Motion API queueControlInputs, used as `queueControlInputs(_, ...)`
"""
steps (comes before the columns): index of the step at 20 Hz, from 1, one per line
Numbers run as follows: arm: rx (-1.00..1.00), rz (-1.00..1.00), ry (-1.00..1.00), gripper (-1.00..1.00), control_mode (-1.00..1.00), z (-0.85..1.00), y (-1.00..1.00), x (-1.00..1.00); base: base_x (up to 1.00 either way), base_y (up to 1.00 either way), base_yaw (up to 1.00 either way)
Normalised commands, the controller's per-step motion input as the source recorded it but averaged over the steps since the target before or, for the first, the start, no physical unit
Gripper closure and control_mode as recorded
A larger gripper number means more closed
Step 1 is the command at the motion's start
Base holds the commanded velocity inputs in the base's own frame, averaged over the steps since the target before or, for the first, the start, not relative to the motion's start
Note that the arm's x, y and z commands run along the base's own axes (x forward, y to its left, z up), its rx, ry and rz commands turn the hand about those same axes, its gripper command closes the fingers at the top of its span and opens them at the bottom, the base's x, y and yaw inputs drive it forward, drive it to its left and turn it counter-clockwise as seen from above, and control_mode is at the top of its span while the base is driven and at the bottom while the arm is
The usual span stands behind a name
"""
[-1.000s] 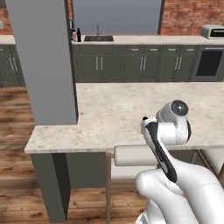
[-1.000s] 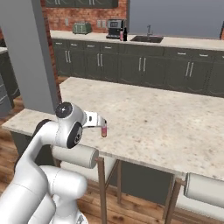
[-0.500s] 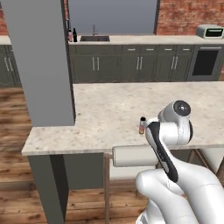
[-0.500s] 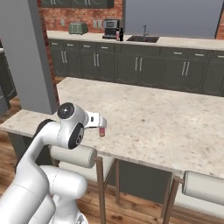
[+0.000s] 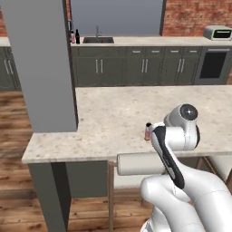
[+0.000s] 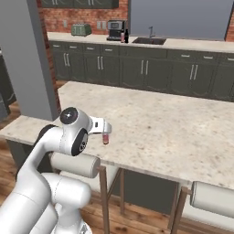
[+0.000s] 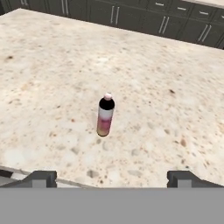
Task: Place the large bottle from the dining counter next to the other large bottle outside the sink, and place the small bottle from the dining counter next to the other small bottle inside the sink.
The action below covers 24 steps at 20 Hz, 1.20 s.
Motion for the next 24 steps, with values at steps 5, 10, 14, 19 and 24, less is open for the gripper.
queueControlInputs(5, 0.00, 0.00, 0.00, -1.00, 1.00, 0.00, 0.00, 0.00, 0.35, 0.00, 0.00)
queueControlInputs(10, 0.00, 0.00, 0.00, -1.00, 1.00, 0.00, 0.00, 0.00, 0.28, 0.00, 0.00)
queueControlInputs(14, 0.00, 0.00, 0.00, -1.00, 1.00, 0.00, 0.00, 0.00, 0.27, 0.00, 0.00)
queueControlInputs(19, 0.00, 0.00, 0.00, -1.00, 1.00, 0.00, 0.00, 0.00, 0.12, 0.00, 0.00)
queueControlInputs(24, 0.00, 0.00, 0.00, -1.00, 1.00, 0.00, 0.00, 0.00, 0.11, 0.00, 0.00)
